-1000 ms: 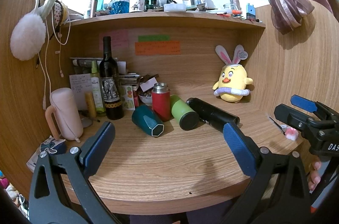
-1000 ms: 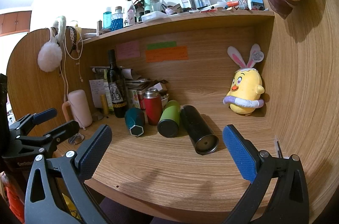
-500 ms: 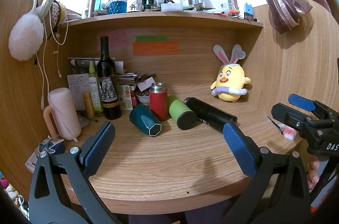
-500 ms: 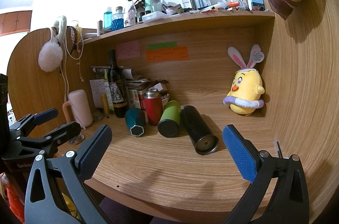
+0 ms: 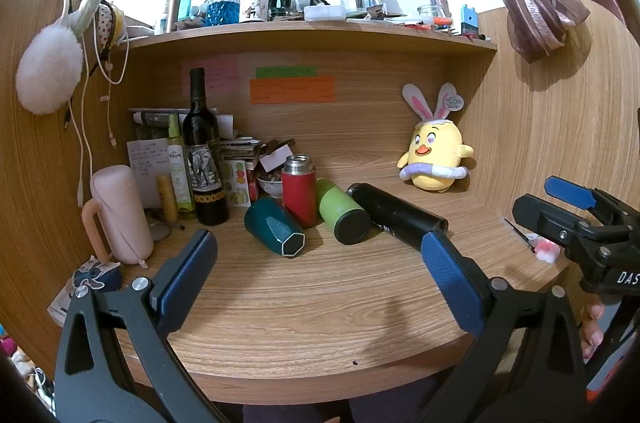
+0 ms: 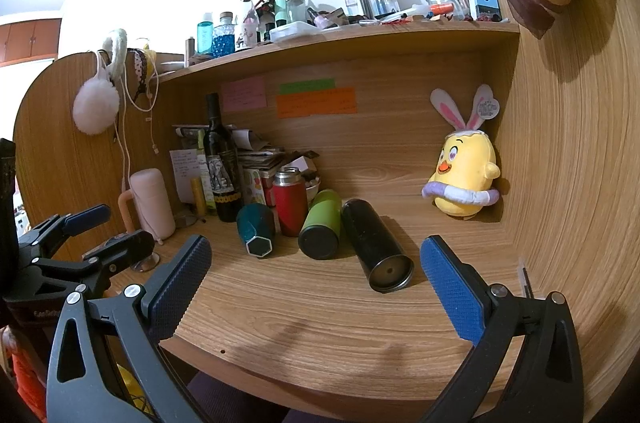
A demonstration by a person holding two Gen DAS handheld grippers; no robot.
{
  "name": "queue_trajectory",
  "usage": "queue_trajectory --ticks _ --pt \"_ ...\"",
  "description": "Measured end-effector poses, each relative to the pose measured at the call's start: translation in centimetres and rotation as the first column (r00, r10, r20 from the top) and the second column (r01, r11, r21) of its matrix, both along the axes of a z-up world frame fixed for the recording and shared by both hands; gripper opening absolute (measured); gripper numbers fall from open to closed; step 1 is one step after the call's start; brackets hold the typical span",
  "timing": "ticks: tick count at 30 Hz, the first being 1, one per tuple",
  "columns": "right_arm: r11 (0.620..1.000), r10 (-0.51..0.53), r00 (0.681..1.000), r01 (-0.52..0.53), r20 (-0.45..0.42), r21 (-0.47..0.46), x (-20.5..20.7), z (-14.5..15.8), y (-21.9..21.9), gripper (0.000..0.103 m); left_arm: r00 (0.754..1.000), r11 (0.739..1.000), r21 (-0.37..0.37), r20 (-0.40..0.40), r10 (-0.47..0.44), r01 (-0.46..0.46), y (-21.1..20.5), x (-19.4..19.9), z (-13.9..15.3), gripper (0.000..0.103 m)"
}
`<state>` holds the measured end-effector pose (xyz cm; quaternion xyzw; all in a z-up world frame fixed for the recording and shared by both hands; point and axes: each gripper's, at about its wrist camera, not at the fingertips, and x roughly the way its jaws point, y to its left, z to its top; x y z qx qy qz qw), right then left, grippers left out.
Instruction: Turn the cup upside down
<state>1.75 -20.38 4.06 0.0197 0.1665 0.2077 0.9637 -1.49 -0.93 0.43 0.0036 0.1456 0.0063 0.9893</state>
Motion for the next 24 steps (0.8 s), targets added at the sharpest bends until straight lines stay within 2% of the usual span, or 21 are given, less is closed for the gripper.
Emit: queue_trajectory --ticks 24 --pt "1.0 0.012 1.0 -0.012 -0.014 0.006 0.43 -0.45 0.65 0.103 1.0 1.0 -0.003 -0.016 0.006 -0.006 0.3 0.38 -0.66 0.103"
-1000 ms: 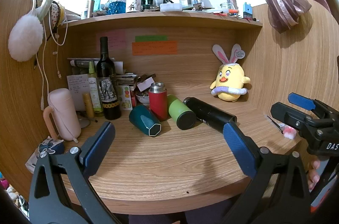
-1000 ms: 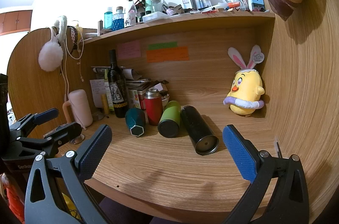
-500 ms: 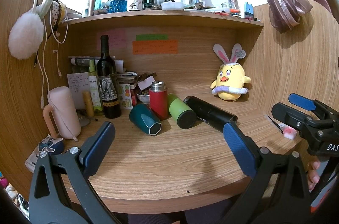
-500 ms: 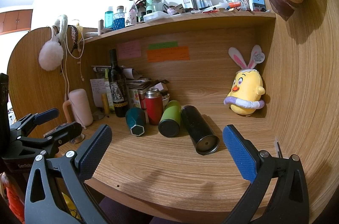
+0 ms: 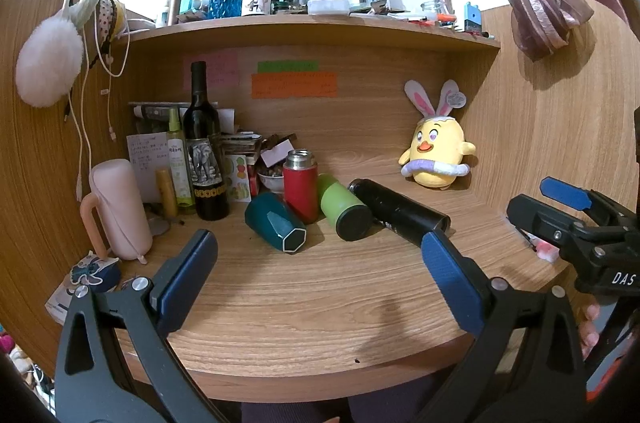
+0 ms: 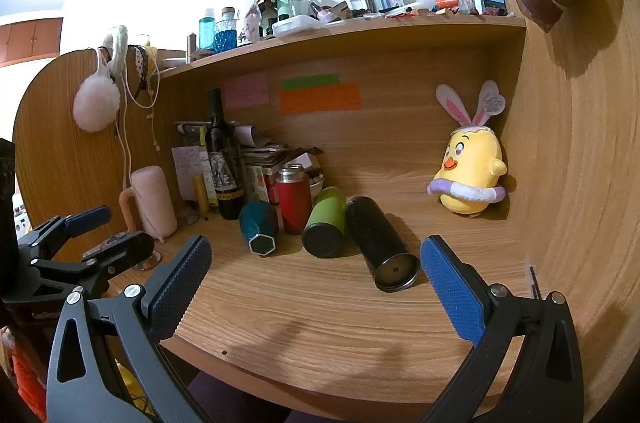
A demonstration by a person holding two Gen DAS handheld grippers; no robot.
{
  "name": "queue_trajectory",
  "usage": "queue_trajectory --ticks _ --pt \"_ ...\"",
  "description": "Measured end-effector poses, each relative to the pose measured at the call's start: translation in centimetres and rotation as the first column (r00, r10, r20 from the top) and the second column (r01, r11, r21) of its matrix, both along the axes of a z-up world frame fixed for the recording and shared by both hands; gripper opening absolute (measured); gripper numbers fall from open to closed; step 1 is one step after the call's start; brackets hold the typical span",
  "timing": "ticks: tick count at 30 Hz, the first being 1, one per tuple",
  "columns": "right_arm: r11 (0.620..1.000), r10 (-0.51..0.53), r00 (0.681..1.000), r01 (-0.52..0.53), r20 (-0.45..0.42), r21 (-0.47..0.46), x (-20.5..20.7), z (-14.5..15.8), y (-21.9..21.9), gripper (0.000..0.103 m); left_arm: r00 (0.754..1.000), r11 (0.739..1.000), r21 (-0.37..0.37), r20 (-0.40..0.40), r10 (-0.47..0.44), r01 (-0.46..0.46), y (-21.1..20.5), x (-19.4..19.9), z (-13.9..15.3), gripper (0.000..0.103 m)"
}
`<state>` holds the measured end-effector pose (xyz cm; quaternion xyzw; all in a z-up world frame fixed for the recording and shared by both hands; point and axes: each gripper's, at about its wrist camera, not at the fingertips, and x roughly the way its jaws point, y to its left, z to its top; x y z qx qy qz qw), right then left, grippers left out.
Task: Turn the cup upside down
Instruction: 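Move the left gripper to the dark green hexagonal cup and grasp it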
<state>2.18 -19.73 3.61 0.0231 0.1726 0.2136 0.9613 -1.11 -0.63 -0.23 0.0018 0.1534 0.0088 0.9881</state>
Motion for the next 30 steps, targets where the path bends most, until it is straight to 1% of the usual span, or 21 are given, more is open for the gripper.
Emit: queue_trajectory --ticks 6,9,12,13,15,19,20,22,23,25,26,27,29,30 --pt "1.0 0.003 0.999 -0.003 -0.054 0.002 3.0 -1.7 0.0 0.103 0.998 1.0 0.001 -0.066 0.014 -0.014 1.2 2.9 -1.2 0.103" --pt "1.0 -0.002 0.996 0.002 -0.09 0.002 4.7 -2.8 -0.1 0.103 0.991 0.999 -0.012 -0.134 0.029 -0.031 2.3 6.1 -2.0 0.103" --pt "0.999 -0.034 0.991 0.032 -0.131 -0.015 6.5 -4.0 -0.1 0.103 0.976 0.996 -0.017 -0.201 0.085 -0.09 3.8 10.4 -2.8 0.103" --pt "0.999 -0.046 0.989 0.043 -0.142 -0.027 7.1 -4.4 -0.1 0.103 0.972 0.995 -0.023 -0.217 0.088 -0.095 4.2 11.5 -3.0 0.103" --pt "0.998 -0.055 0.984 0.049 -0.169 -0.039 8.2 -5.1 -0.1 0.103 0.959 0.994 -0.041 -0.272 0.085 -0.1 5.1 14.3 -3.6 0.103" --pt "0.998 -0.062 0.976 0.055 -0.208 -0.037 10.0 -6.3 -0.5 0.103 0.914 0.988 -0.083 -0.398 0.084 -0.127 6.9 20.4 -5.2 0.103" --pt "0.997 -0.07 0.975 0.062 -0.211 -0.042 10.4 -6.5 -0.5 0.103 0.902 0.986 -0.087 -0.423 0.091 -0.14 7.3 21.8 -5.6 0.103" --pt "0.995 -0.09 0.973 0.079 -0.214 -0.06 11.1 -7.0 -0.6 0.103 0.887 0.985 -0.101 -0.454 0.082 -0.143 7.8 23.8 -6.3 0.103" --pt "0.994 -0.098 0.971 0.084 -0.217 -0.069 11.4 -7.2 -0.6 0.103 0.878 0.984 -0.097 -0.471 0.086 -0.148 7.9 24.6 -6.6 0.103" --pt "0.993 -0.104 0.969 0.089 -0.226 -0.077 12.0 -7.5 -0.7 0.103 0.861 0.983 -0.107 -0.502 0.079 -0.153 8.2 26.3 -7.2 0.099" --pt "0.993 -0.105 0.968 0.089 -0.23 -0.077 12.3 -7.6 -0.7 0.103 0.855 0.982 -0.107 -0.513 0.08 -0.156 8.2 26.7 -7.4 0.094" --pt "0.993 -0.106 0.966 0.091 -0.235 -0.075 12.5 -7.8 -0.9 0.103 0.847 0.981 -0.111 -0.526 0.078 -0.159 8.3 27.2 -7.7 0.092" --pt "0.993 -0.106 0.963 0.092 -0.247 -0.068 13.0 -8.0 -1.1 0.103 0.83 0.975 -0.143 -0.555 0.064 -0.171 8.7 28.1 -8.3 0.091" --pt "0.994 -0.106 0.961 0.093 -0.254 -0.062 13.2 -8.1 -1.2 0.103 0.823 0.972 -0.157 -0.565 0.059 -0.177 8.9 28.6 -8.5 0.089"
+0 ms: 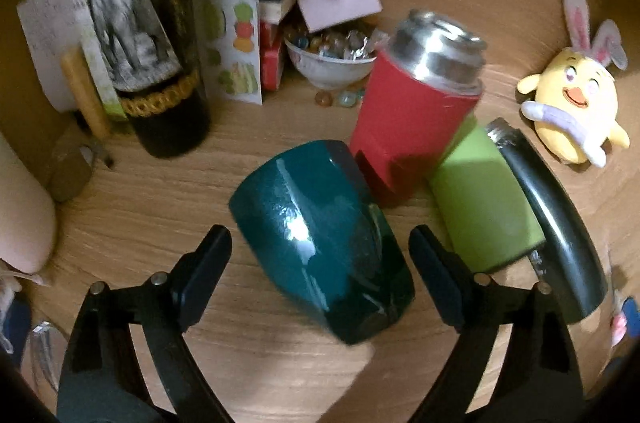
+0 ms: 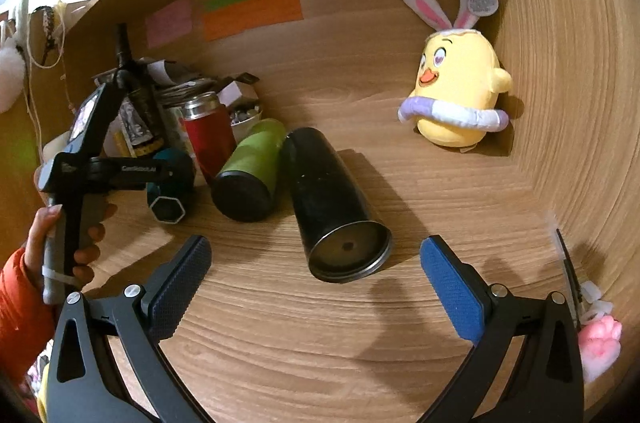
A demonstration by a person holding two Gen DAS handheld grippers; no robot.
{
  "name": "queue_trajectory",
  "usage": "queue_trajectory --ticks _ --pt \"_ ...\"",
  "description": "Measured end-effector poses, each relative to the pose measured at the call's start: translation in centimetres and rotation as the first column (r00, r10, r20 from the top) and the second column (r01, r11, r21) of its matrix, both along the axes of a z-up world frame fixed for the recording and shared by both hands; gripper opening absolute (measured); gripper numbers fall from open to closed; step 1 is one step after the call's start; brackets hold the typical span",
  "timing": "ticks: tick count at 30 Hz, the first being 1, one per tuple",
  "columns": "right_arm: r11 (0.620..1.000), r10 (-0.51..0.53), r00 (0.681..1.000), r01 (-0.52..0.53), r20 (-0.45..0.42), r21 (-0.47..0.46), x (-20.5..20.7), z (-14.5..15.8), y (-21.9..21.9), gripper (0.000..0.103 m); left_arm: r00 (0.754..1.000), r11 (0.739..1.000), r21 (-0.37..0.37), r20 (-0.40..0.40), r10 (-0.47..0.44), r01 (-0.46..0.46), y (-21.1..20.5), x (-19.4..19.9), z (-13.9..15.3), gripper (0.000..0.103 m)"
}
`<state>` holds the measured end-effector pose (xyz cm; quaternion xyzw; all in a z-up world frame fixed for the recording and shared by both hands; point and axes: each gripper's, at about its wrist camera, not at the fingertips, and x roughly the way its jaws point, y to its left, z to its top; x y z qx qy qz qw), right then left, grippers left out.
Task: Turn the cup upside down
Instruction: 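Move the left gripper to the dark green hexagonal cup and grasp it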
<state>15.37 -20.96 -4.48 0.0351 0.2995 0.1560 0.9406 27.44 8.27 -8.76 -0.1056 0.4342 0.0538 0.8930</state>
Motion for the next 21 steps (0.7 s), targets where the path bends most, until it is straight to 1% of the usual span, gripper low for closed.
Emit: queue_trajectory --ticks 2,5,9,13,17,21 --pt "1.0 -0.002 1.0 0.003 -0.009 0.009 0.3 -0.2 -0.2 0.103 1.0 1.0 -0.018 -0.019 0.017 -0.017 0.2 0.6 -0.5 0.086" --pt "1.0 -0.008 1.0 0.009 -0.013 0.012 0.4 -0.3 -0.4 0.103 1.0 1.0 -0.021 -0.02 0.016 -0.016 0.3 1.2 -0.9 0.084" --pt "1.0 -0.01 1.0 0.01 -0.017 0.01 0.3 -0.2 -0.4 0.103 1.0 1.0 -0.023 -0.012 0.013 -0.013 0.1 1.0 -1.1 0.077" --pt "1.0 -0.005 1.0 0.005 -0.01 0.016 -0.2 0.1 -0.4 0.103 1.0 1.0 -0.027 -0.009 0.003 -0.004 0.2 -0.1 -1.0 0.072" --pt "1.0 -0.001 1.0 0.001 0.006 0.005 -1.1 0.5 -0.3 0.103 1.0 1.0 -0.026 -0.009 -0.002 0.002 -0.1 -1.8 -0.9 0.072" --pt "1.0 0.004 1.0 -0.004 0.022 0.006 -2.2 0.9 -0.3 0.103 0.999 0.999 -0.012 -0.004 -0.039 0.039 -1.2 -4.4 -0.8 0.072"
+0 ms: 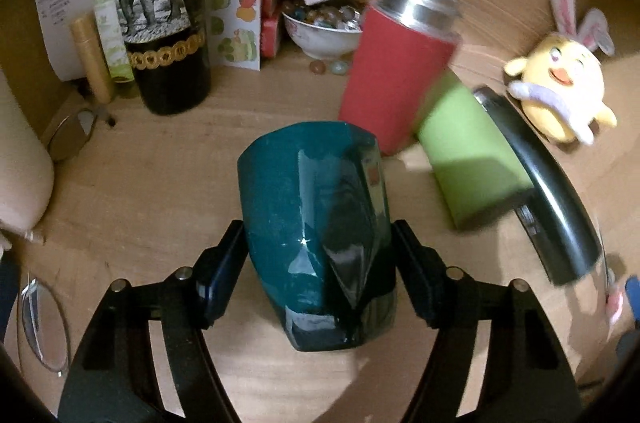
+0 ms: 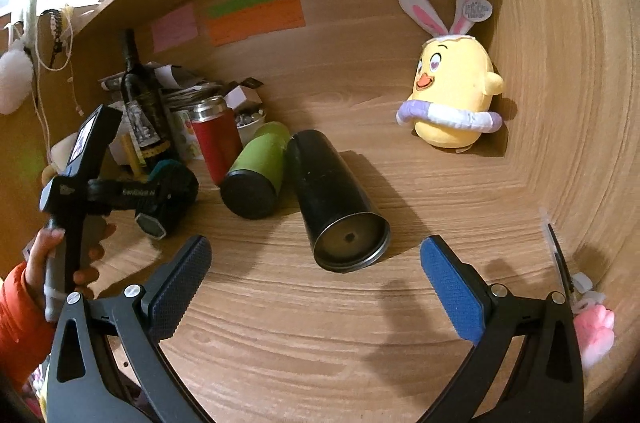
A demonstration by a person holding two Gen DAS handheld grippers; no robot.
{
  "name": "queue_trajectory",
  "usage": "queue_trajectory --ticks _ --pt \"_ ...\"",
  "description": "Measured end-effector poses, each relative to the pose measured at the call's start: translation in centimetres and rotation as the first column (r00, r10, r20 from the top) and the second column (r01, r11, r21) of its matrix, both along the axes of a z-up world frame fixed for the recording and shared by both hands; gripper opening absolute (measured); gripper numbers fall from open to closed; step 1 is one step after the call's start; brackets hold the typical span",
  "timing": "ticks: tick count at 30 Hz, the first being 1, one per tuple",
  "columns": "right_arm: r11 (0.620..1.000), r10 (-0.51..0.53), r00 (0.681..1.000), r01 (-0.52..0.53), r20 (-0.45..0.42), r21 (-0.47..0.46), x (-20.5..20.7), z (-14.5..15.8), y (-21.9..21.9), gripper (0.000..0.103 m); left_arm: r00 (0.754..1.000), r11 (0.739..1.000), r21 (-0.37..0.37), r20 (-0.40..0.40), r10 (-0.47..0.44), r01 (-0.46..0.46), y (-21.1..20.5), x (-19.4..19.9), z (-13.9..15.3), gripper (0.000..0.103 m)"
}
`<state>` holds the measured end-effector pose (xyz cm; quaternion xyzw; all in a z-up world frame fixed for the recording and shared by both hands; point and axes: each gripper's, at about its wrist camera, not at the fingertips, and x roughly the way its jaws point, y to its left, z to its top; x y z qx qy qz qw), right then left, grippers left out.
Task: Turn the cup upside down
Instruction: 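Move the left gripper to the dark green hexagonal cup and grasp it, then lift the green cup with the left gripper while the right gripper approaches it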
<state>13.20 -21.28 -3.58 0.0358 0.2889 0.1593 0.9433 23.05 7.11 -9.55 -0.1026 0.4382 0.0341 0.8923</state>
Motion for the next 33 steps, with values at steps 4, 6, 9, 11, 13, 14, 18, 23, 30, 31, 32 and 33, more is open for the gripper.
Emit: queue_trajectory --ticks 4,6,9,11,13,14,18,23,30,31,32,33 --pt "1.0 0.013 1.0 -0.013 -0.002 0.02 -0.9 0.2 0.0 0.103 0.999 0.999 0.017 0.002 -0.049 0.049 -1.7 -2.3 0.2 0.072" --pt "0.999 0.018 1.0 -0.018 0.001 0.029 -1.5 0.3 -0.1 0.103 0.997 0.997 0.012 0.005 -0.075 0.075 -2.7 -3.6 0.2 0.072" --pt "0.999 0.018 1.0 -0.019 0.01 0.028 -2.5 0.5 -0.1 0.103 0.994 0.994 0.005 0.011 -0.105 0.105 -4.0 -5.3 0.3 0.072" --pt "0.999 0.021 1.0 -0.022 0.017 0.023 -3.1 0.6 -0.2 0.103 0.993 0.993 0.014 0.015 -0.121 0.121 -4.9 -6.1 0.2 0.072" --pt "1.0 0.023 0.999 -0.023 0.024 0.019 -3.8 0.8 -0.2 0.103 0.99 0.99 0.02 0.02 -0.137 0.137 -5.9 -7.0 0.2 0.072" --pt "1.0 0.023 0.999 -0.023 0.027 0.017 -4.1 0.8 -0.3 0.103 0.989 0.989 0.019 0.022 -0.145 0.145 -6.4 -7.4 0.2 0.072" --pt "1.0 0.025 0.999 -0.026 0.041 0.012 -5.0 1.1 -0.5 0.103 0.987 0.987 0.009 0.034 -0.158 0.157 -8.3 -8.6 0.2 0.072" --pt "0.999 0.033 0.998 -0.034 0.054 0.008 -5.8 1.4 -0.5 0.103 0.988 0.99 0.012 0.055 -0.142 0.142 -9.9 -8.7 0.1 0.072" --pt "1.0 0.03 0.998 -0.03 0.061 -0.004 -6.0 1.6 -0.6 0.103 0.987 0.988 -0.023 0.058 -0.15 0.152 -9.9 -8.4 0.3 0.072" --pt "1.0 0.029 0.998 -0.029 0.06 -0.003 -6.0 1.5 -0.5 0.103 0.986 0.987 -0.018 0.063 -0.157 0.158 -9.9 -8.6 0.5 0.072" --pt "1.0 0.029 0.998 -0.029 0.058 -0.001 -5.9 1.5 -0.6 0.103 0.984 0.986 -0.011 0.069 -0.165 0.166 -10.0 -8.9 0.7 0.072" --pt "1.0 0.031 0.998 -0.031 0.055 0.001 -5.8 1.5 -0.5 0.103 0.982 0.985 -0.003 0.078 -0.173 0.174 -9.9 -9.2 1.0 0.072"
